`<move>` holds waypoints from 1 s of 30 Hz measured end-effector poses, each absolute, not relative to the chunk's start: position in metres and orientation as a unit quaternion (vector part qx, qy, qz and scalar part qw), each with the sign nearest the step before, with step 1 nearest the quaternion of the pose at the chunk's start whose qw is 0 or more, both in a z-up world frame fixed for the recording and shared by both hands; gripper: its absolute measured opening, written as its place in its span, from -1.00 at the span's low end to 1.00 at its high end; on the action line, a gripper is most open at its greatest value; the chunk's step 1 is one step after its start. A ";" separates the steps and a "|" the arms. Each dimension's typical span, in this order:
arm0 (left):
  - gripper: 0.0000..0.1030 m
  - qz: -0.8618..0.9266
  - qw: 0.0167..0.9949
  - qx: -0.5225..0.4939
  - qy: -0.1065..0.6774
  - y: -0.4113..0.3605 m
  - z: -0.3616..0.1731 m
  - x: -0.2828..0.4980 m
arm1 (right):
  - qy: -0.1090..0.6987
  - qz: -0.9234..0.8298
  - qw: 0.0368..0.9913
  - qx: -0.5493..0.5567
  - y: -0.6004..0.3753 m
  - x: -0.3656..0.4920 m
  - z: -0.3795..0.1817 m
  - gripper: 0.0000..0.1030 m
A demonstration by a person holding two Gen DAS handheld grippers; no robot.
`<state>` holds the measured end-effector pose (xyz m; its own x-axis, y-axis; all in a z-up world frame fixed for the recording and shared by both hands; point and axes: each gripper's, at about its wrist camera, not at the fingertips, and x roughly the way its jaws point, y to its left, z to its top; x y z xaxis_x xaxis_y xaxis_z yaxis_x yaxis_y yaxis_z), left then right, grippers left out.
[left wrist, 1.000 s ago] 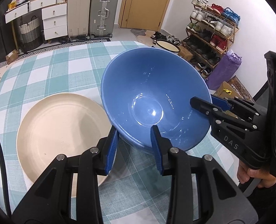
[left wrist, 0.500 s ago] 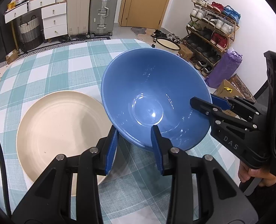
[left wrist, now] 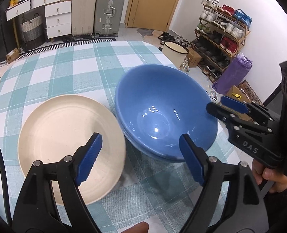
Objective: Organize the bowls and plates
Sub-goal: 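Lower the nested bowls into the third blue bowl and open both grippers, then close both grippers on the rim of the three stacked blue bowls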
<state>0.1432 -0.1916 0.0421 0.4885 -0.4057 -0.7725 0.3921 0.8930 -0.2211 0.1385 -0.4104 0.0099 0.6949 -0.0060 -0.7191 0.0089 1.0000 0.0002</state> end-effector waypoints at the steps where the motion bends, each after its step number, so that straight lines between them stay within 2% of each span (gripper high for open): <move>1: 0.55 -0.231 0.863 -0.010 0.449 -0.190 0.043 0.143 | 0.390 -0.004 0.921 0.008 -0.413 0.138 0.010 -0.02; 3: 0.62 -0.229 0.865 -0.015 0.447 -0.186 0.044 0.145 | 0.390 -0.002 0.920 0.024 -0.420 0.136 0.011 0.09; 5: 0.67 -0.225 0.866 -0.018 0.447 -0.183 0.045 0.146 | 0.391 0.002 0.920 0.042 -0.425 0.136 0.011 0.45; 7: 0.73 -0.219 0.868 -0.017 0.446 -0.180 0.047 0.147 | 0.390 0.003 0.919 0.057 -0.429 0.134 0.012 0.54; 9: 0.97 -0.212 0.871 -0.016 0.444 -0.176 0.048 0.148 | 0.389 -0.001 0.919 0.065 -0.432 0.136 0.012 0.67; 13: 0.97 -0.211 0.872 -0.026 0.440 -0.170 0.049 0.151 | 0.394 -0.004 0.916 0.074 -0.434 0.138 0.008 0.75; 26: 0.97 -0.186 0.861 -0.087 0.465 -0.157 0.014 0.181 | 0.398 0.043 0.902 0.163 -0.442 0.146 -0.018 0.72; 28: 0.91 -0.192 0.858 -0.094 0.467 -0.157 0.009 0.186 | 0.400 0.050 0.898 0.175 -0.444 0.148 -0.023 0.66; 30: 0.70 -0.202 0.850 -0.104 0.475 -0.158 0.003 0.190 | 0.404 0.054 0.895 0.180 -0.444 0.150 -0.027 0.54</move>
